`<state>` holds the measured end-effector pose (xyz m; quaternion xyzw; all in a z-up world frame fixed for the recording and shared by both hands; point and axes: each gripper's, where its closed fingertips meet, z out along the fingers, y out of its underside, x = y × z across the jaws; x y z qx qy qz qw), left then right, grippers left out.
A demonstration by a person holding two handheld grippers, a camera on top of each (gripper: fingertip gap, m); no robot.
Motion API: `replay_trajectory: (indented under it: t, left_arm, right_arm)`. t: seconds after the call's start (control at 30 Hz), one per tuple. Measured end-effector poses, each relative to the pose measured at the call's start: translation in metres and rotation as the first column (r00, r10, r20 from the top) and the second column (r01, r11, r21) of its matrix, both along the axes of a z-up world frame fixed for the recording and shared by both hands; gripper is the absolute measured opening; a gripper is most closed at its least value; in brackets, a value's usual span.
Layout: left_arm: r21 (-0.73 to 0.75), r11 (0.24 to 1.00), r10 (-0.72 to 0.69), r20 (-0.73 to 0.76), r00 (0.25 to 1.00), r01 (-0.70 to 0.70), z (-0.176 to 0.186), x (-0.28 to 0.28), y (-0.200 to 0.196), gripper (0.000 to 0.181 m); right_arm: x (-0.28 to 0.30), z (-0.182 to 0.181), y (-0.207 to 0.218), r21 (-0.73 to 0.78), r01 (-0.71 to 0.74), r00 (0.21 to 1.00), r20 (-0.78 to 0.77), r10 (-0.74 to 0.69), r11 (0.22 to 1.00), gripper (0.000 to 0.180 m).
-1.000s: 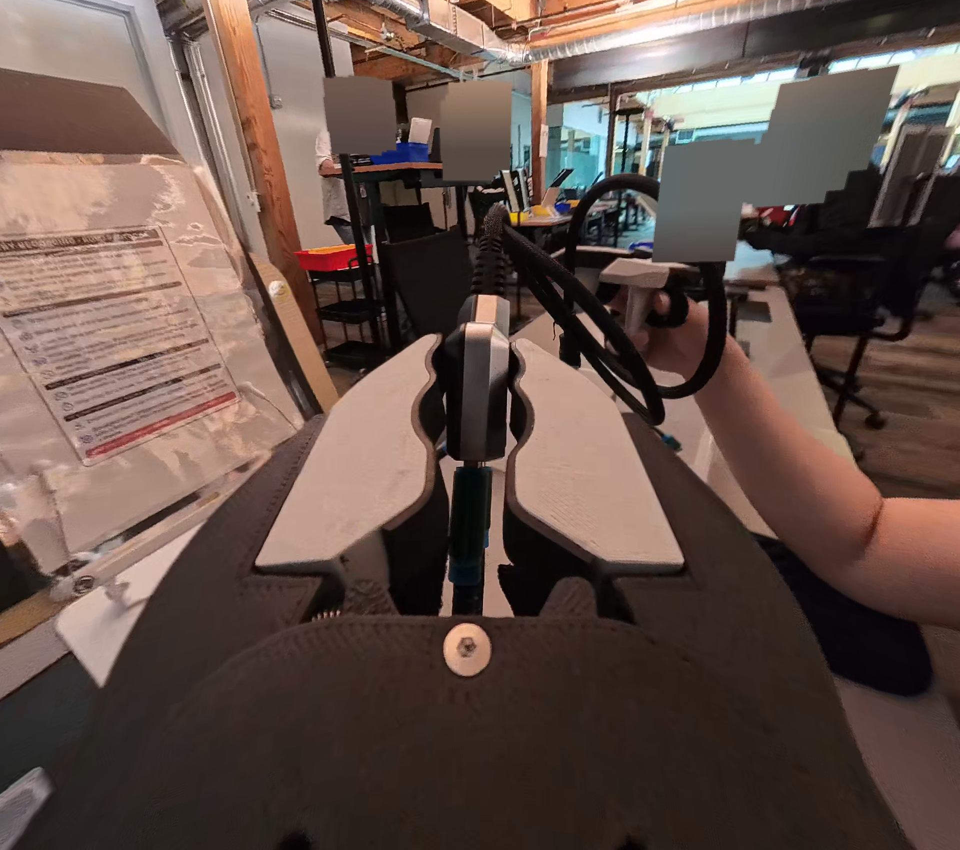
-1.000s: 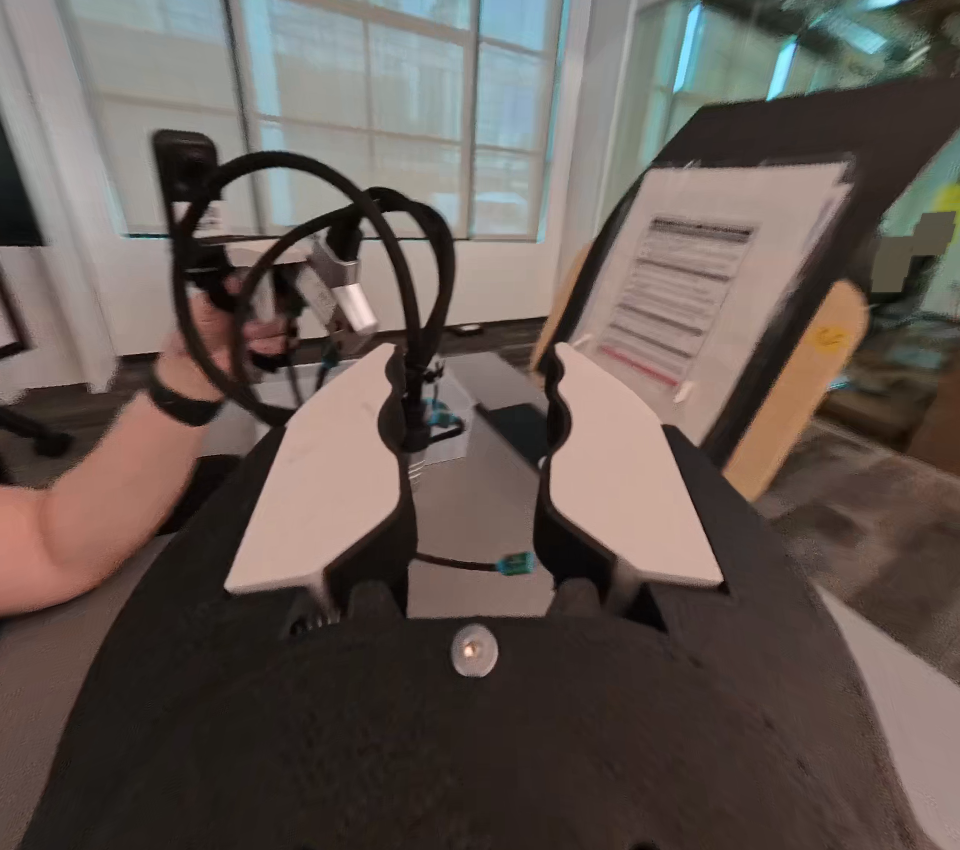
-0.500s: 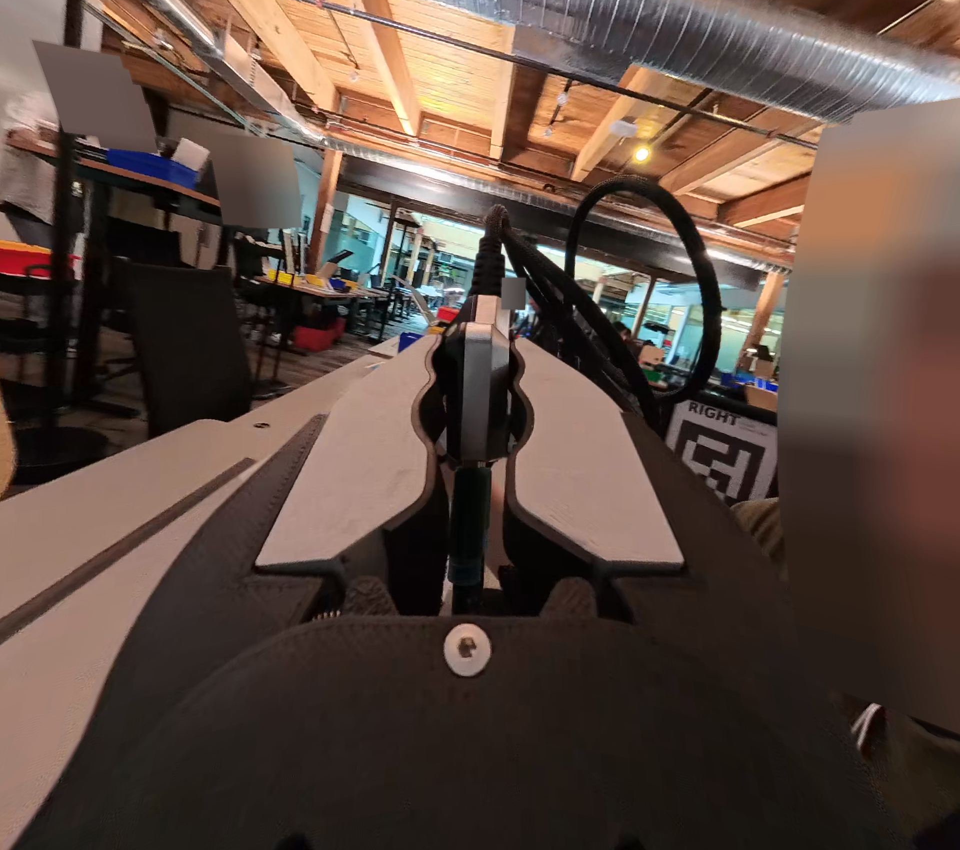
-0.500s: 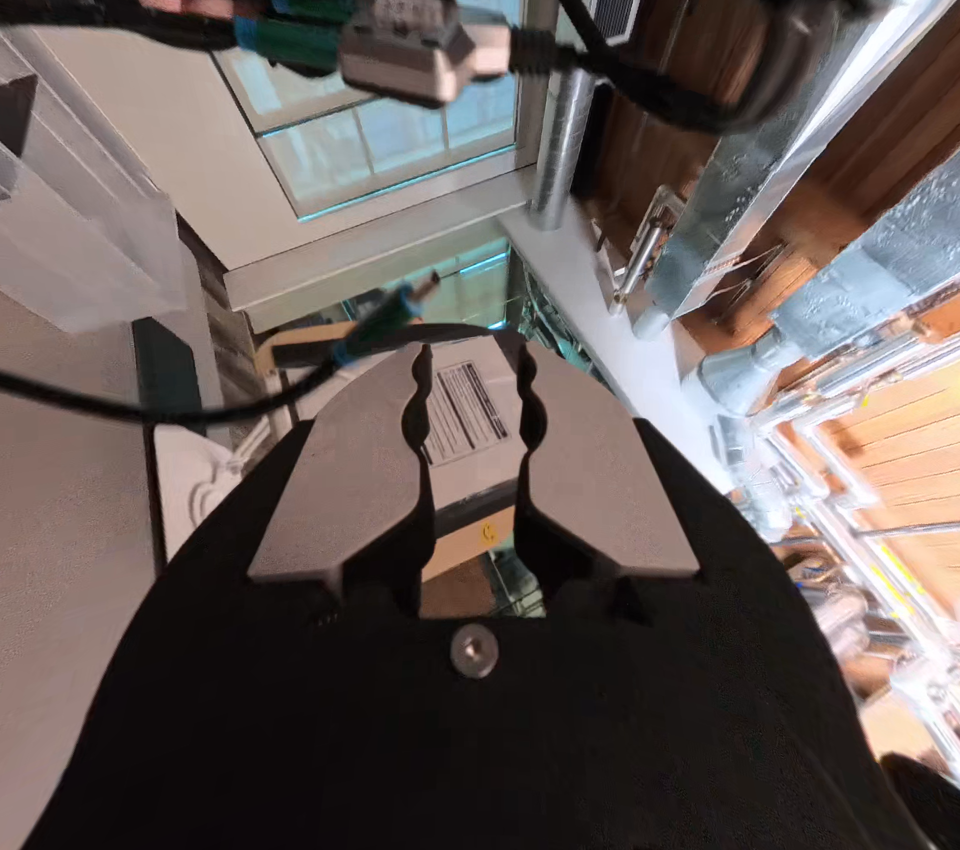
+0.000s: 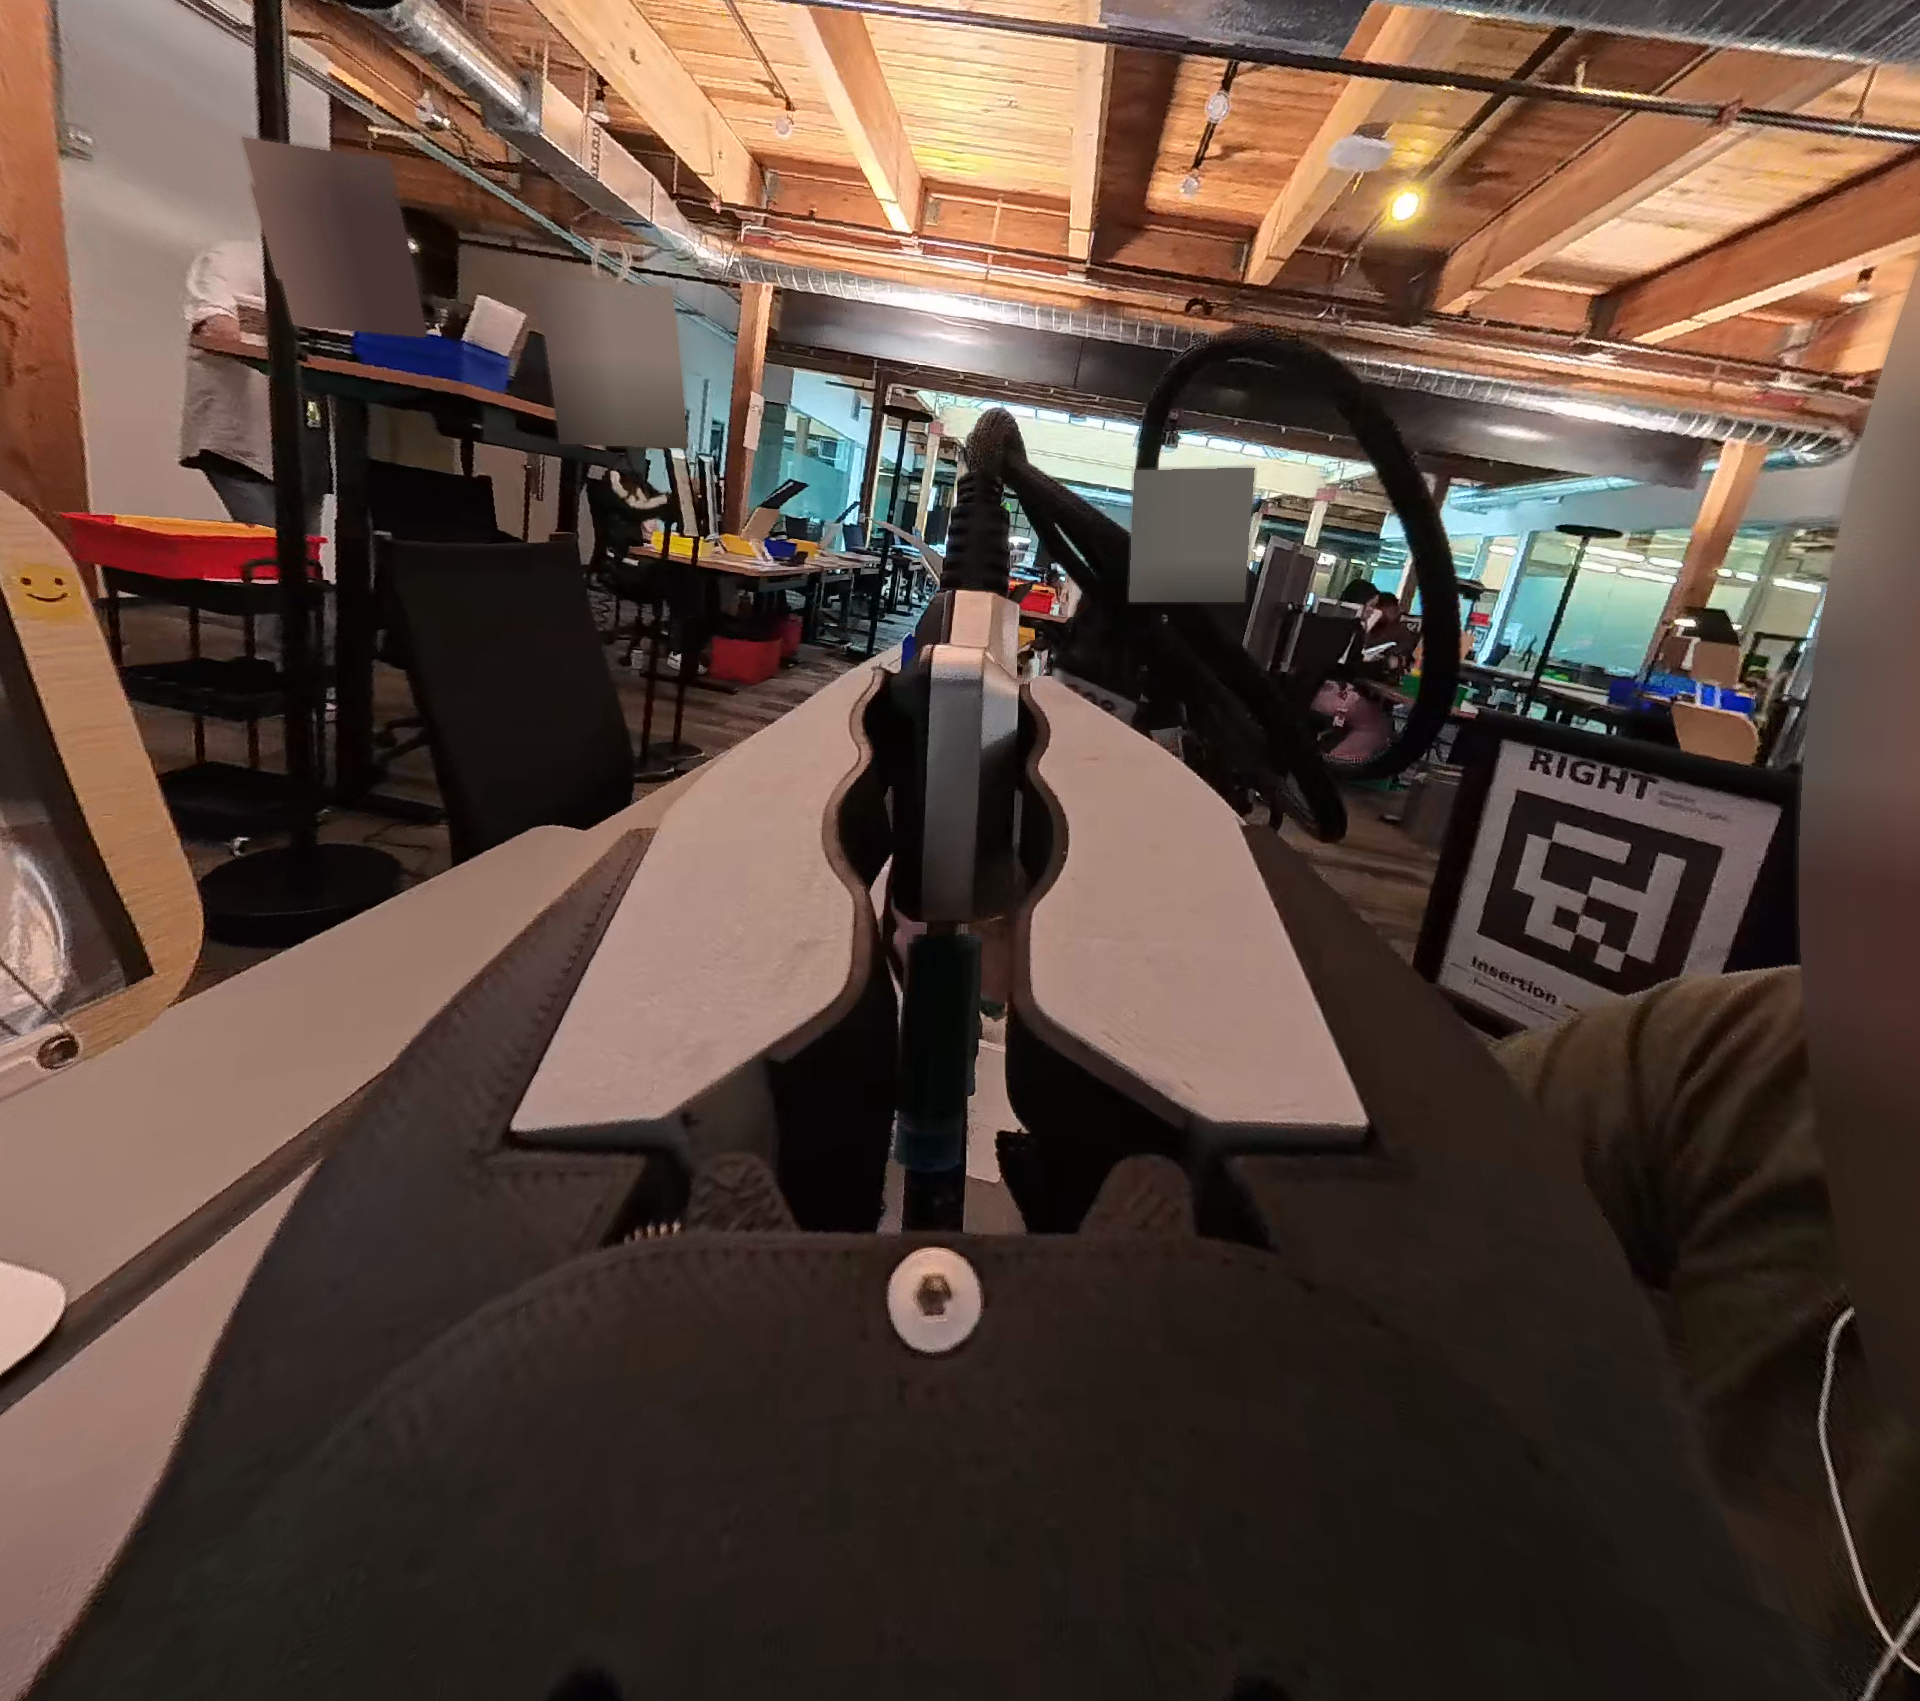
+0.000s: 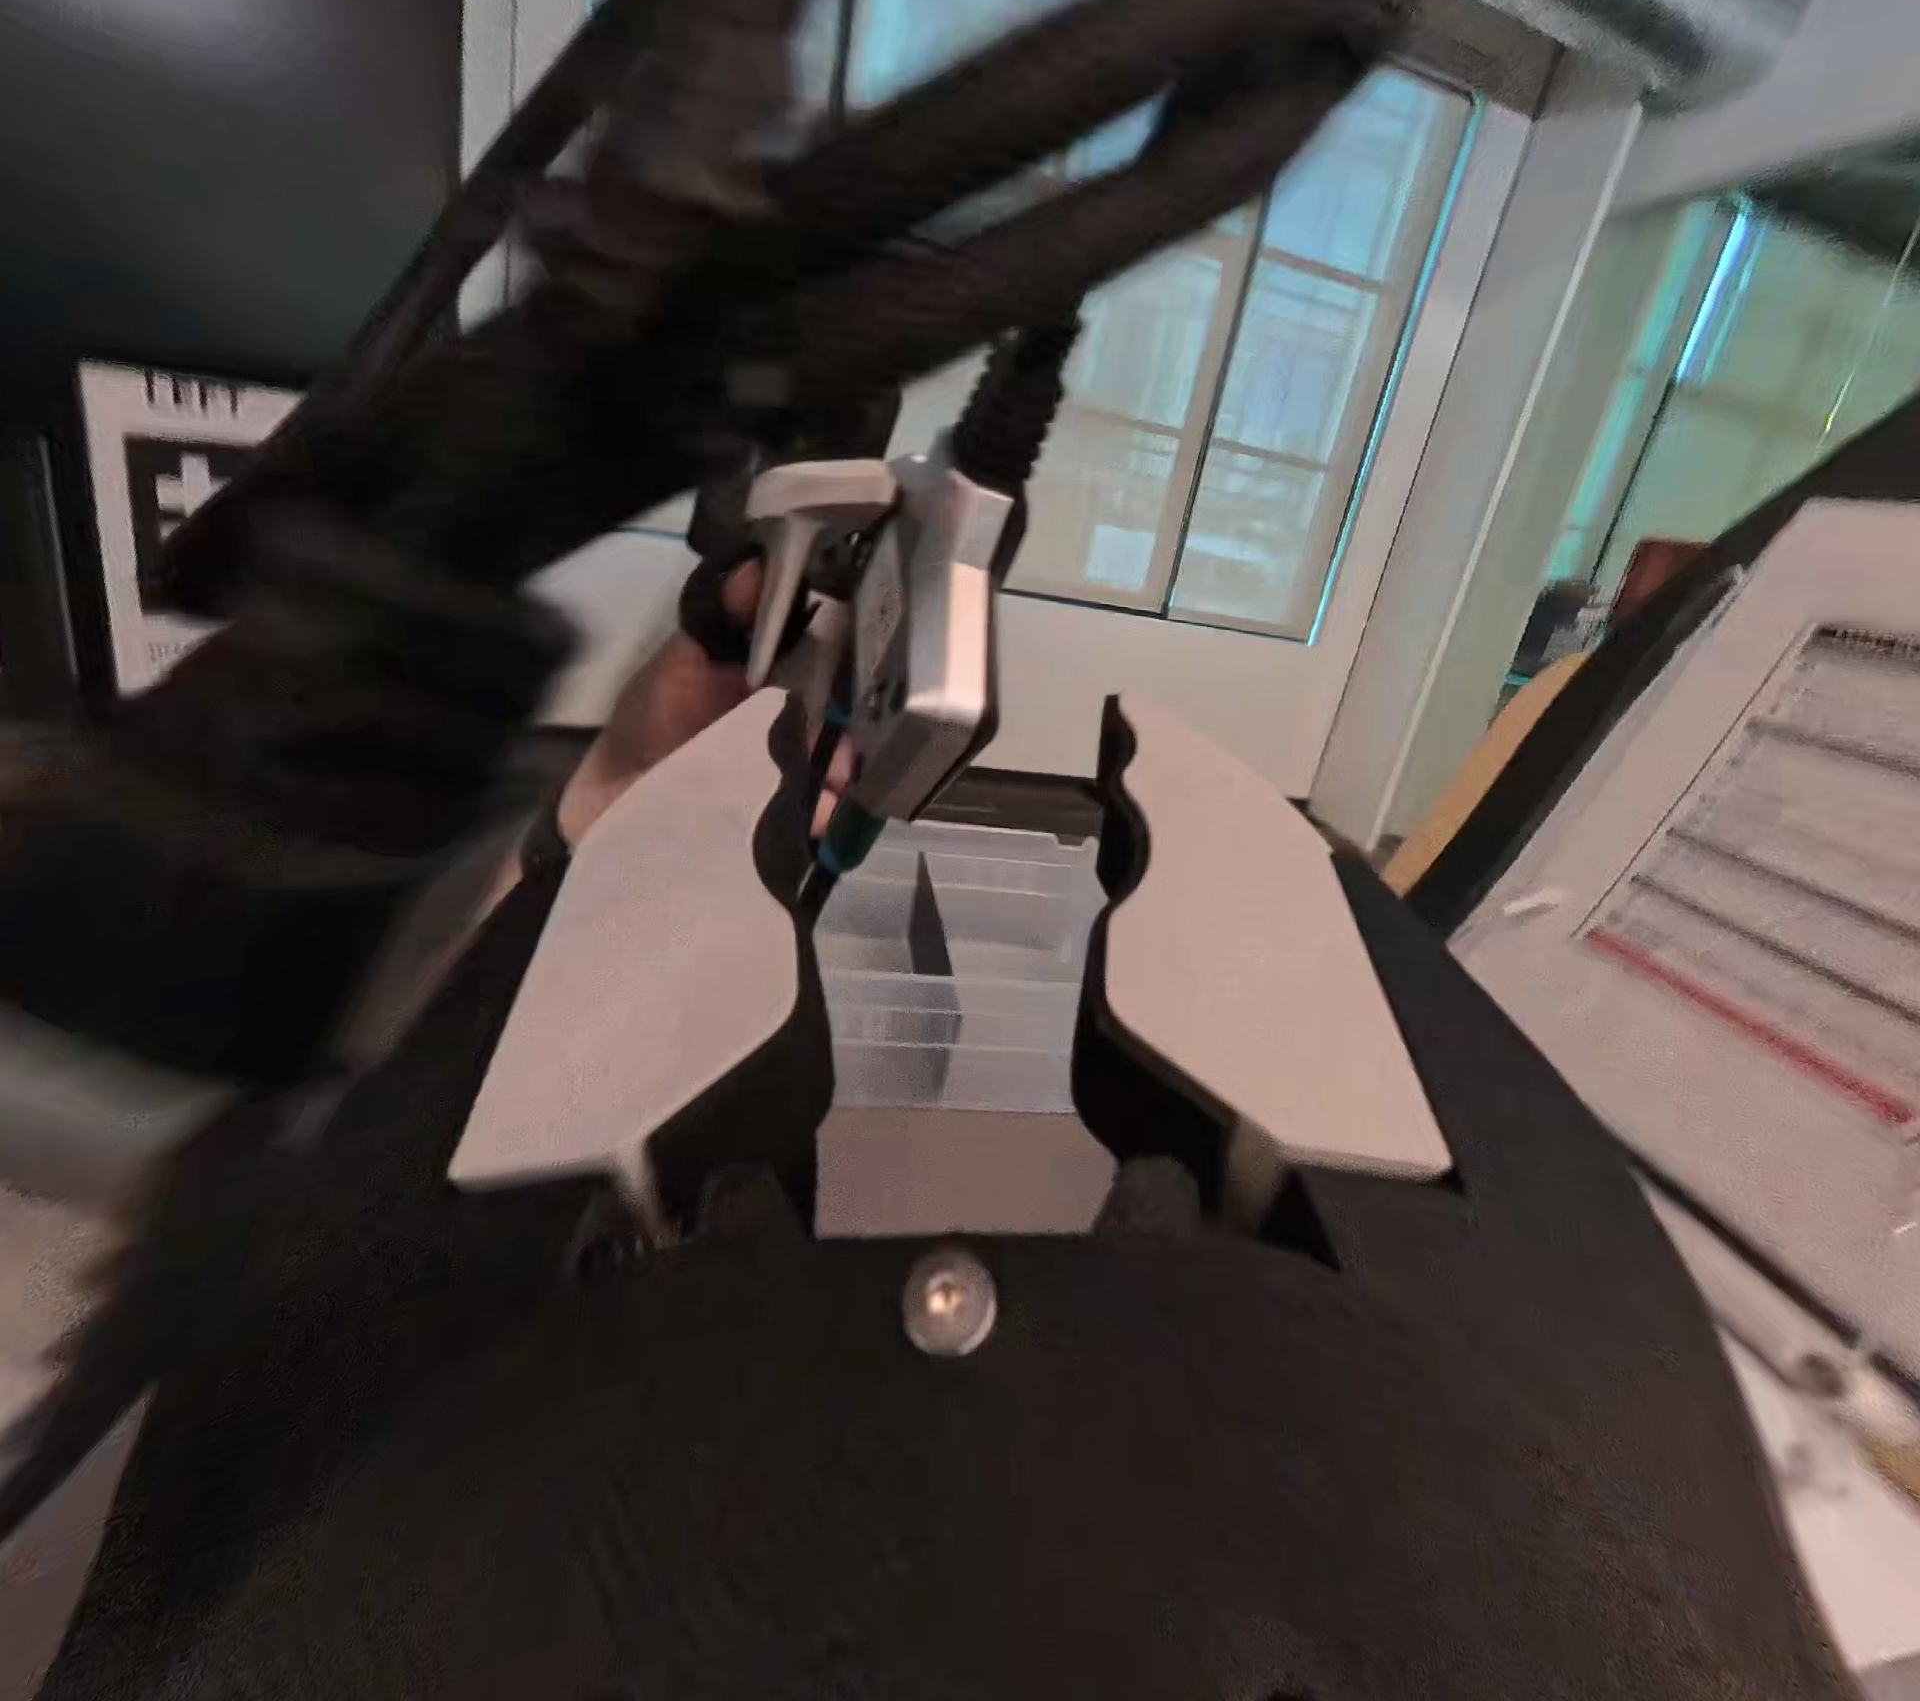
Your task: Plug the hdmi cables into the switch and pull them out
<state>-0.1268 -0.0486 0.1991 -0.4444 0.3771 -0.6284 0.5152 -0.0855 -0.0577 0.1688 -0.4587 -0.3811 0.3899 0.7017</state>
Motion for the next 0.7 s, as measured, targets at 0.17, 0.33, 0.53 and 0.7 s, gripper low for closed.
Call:
replay_trajectory:
  t: [0.17, 0.33, 0.53, 0.7]
  left_arm:
    - [0.014, 1.0, 0.015, -0.035, 0.999, -0.014, -0.009, 0.018, -0.001, 0.02]
    - [-0.044, 0.998, -0.042, -0.038, 0.998, 0.04, -0.015, 0.022, 0.002, 0.021]
    - [0.205, 0.955, 0.216, 0.024, 0.976, -0.216, -0.004, -0.017, 0.019, 0.042]
    - [0.588, 0.721, 0.438, 0.022, 0.899, -0.366, -0.01, -0.023, 0.0, 0.053]
  right_arm:
    - [-0.012, -0.016, 0.012, -0.182, -0.082, 0.996, -0.035, 0.077, 0.98, 0.035]
    - [-0.009, -0.023, 0.011, -0.36, -0.24, 0.97, -0.058, 0.235, 0.902, 0.021]
    - [0.013, -0.039, 0.028, -0.632, -0.362, 0.929, -0.181, 0.323, 0.686, 0.02]
    - [0.038, -0.051, 0.035, -0.732, -0.39, 0.91, -0.215, 0.353, 0.559, 0.021]
